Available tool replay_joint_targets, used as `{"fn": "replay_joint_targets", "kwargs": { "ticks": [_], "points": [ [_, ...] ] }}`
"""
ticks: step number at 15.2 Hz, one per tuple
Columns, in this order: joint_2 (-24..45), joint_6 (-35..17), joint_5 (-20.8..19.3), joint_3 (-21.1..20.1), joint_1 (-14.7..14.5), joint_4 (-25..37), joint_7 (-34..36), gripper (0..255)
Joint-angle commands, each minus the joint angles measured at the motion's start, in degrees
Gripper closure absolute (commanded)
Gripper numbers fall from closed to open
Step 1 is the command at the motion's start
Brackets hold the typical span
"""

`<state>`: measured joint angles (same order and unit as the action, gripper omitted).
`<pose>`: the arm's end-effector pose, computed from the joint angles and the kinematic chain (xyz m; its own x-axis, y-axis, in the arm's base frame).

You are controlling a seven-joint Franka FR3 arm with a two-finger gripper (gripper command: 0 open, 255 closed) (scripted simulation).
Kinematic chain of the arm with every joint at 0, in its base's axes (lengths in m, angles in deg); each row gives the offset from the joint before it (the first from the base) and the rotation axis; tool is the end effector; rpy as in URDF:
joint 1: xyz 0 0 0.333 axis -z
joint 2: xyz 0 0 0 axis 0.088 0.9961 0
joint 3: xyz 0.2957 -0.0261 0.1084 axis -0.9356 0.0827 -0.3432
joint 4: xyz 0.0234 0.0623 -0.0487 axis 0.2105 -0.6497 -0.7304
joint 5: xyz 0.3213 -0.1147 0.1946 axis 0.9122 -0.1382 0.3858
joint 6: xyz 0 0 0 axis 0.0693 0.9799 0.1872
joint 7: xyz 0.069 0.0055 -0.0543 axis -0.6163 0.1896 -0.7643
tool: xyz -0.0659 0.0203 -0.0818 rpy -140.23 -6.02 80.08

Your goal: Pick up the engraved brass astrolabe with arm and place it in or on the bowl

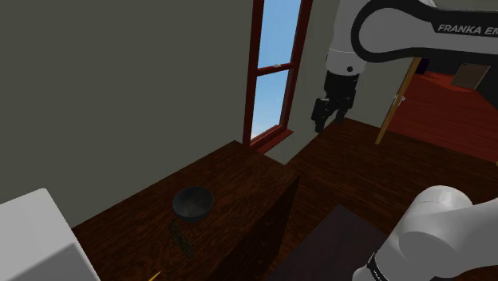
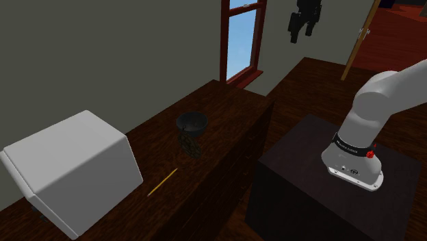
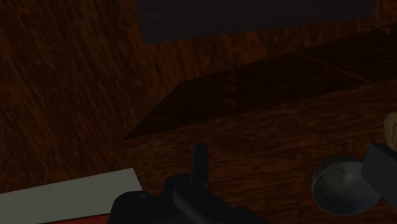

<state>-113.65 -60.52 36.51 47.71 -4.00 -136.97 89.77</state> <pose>0.3108 0.0102 0.5997 0.9945 -0.1047 0.0042 -0.1045 -0.9881 0.1125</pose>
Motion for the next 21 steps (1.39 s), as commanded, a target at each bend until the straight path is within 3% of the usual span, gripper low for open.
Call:
{"fn": "replay_joint_targets", "kwargs": {
  "ticks": [1, 11, 21],
  "points": [
    [0.00, 0.00, 0.00, 0.00, 0.00, 0.00, 0.00, 0],
    [10.89, -16.87, 4.08, -5.62, -3.31, -5.75, 4.84, 0],
    [27.76, -32.84, 4.88, -11.64, -5.64, -4.40, 9.97, 0]
  ]
}}
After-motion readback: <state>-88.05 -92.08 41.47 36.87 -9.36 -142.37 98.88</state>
